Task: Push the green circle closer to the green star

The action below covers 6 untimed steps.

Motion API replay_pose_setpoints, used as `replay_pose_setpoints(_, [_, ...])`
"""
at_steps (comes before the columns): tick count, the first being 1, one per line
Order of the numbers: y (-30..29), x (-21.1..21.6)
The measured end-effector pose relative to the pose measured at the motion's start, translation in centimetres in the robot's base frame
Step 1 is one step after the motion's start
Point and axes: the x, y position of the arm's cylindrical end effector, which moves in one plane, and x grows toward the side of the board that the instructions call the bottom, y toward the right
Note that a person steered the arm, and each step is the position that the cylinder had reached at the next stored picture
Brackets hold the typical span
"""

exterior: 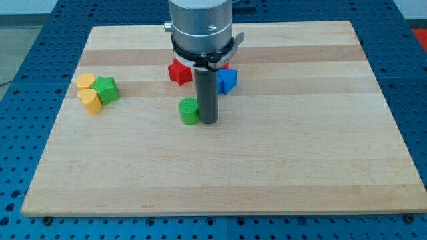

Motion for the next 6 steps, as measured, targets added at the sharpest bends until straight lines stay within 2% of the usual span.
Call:
replay_pose_setpoints(2, [-6.7,-0.9])
replay_pose_setpoints(3, [-6.8,-1.6])
replay_pose_setpoints(4, [0.1,-1.7])
replay_pose_setpoints(5, [-0.4,-2.8])
replay_pose_setpoints(6, [-5.5,-3.0])
